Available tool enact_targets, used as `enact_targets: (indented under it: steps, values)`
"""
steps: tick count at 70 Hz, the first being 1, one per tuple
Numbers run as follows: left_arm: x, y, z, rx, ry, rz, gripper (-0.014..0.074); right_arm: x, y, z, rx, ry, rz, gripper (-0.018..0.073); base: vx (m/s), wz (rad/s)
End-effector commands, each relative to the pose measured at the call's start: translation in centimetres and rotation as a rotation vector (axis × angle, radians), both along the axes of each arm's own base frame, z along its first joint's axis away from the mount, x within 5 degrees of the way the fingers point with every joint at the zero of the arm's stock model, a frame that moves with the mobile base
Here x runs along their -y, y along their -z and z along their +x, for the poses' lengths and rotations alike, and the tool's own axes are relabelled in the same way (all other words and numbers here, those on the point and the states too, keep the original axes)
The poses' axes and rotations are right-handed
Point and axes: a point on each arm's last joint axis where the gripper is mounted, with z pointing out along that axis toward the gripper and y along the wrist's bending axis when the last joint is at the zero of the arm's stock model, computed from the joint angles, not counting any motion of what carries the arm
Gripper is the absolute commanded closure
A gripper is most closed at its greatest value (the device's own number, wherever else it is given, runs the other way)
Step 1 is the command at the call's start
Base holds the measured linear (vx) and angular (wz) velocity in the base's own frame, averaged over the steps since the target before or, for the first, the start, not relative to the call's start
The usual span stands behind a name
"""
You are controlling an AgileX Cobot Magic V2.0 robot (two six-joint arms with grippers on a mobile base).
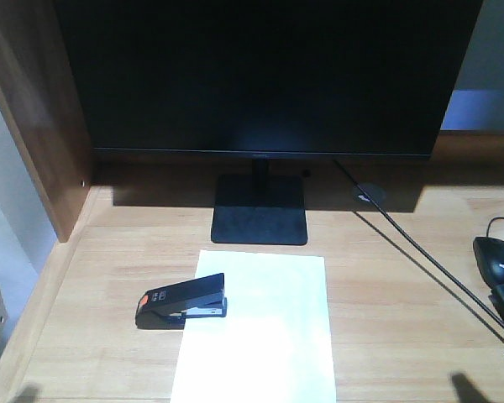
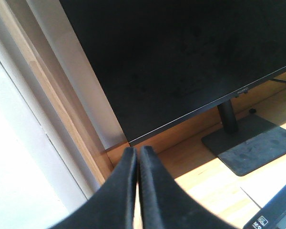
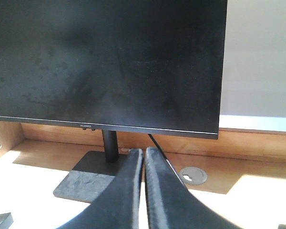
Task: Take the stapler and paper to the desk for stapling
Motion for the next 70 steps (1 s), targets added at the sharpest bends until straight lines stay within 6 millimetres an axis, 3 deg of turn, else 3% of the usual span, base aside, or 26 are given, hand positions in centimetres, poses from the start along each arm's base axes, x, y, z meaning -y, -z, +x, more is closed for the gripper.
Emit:
enact_targets:
  steps: [1,31,45,70]
  values:
    - [-0.02,-1.44,0.0,0.084,-0.002,-0.039,0.0603,0.13,-0.93,0.04,0.036,0.013,-0.052,0.0564,0.0,0.0]
    - [-0.01,-1.33,0.0,0.071,-0.001,-0.047,0.0603,0.13,-0.93,0.04,0.036,0.013,-0.052,0.0564,0.0,0.0]
    - [-0.06,-1.42,-0.01,0.027,-0.007,-0.267,0.0603,0.13,-0.93,0.04,0.036,0.013,-0.052,0.0564,0.0,0.0]
    - [-0.75,-0.65,-0.29,0.075,-0.076,-0.343,0.0603,0.13,-0.93,0.04,0.036,0.013,-0.052,0.0564,0.0,0.0]
